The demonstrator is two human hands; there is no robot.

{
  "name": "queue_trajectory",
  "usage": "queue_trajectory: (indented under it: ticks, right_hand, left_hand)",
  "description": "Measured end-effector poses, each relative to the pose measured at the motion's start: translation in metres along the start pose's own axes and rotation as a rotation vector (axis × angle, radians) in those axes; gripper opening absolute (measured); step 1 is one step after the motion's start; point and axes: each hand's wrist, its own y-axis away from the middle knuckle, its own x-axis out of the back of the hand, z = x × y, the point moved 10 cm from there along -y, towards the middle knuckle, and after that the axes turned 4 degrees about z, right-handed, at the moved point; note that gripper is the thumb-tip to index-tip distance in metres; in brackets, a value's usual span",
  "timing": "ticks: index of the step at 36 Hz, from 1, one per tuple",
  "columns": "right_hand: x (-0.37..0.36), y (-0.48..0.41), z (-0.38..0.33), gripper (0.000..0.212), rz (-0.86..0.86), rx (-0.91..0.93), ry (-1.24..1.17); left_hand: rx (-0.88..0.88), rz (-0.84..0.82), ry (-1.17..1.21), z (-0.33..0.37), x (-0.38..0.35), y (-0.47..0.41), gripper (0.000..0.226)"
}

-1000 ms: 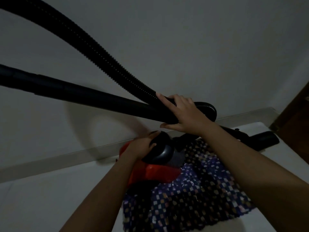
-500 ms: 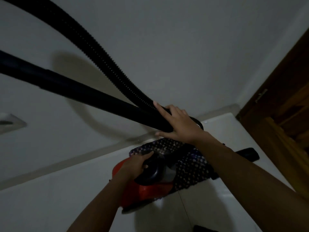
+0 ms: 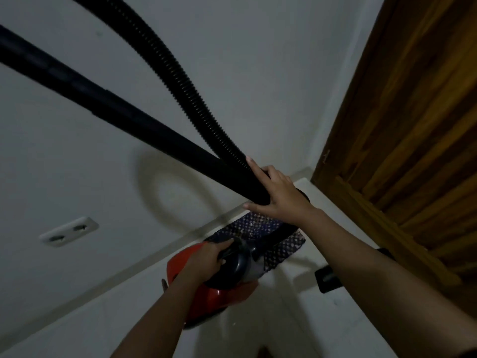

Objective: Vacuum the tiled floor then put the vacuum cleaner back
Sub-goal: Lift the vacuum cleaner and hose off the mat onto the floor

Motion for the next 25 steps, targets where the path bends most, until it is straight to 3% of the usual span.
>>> queue_trajectory:
  ticks: [13, 25]
  right_hand:
    - [0.038, 0.081, -0.138, 0.095, 0.127, -0.064, 0.067]
    - [-0.048, 0.104, -0.270, 0.095, 0.170, -0.212, 0.131]
  left_hand:
    - [-0.130, 0.051, -0.125, -0.010, 0.033, 0.136, 0.064]
    - [-0.237, -0.096, -0.178, -0.114, 0.014, 0.243, 0.063]
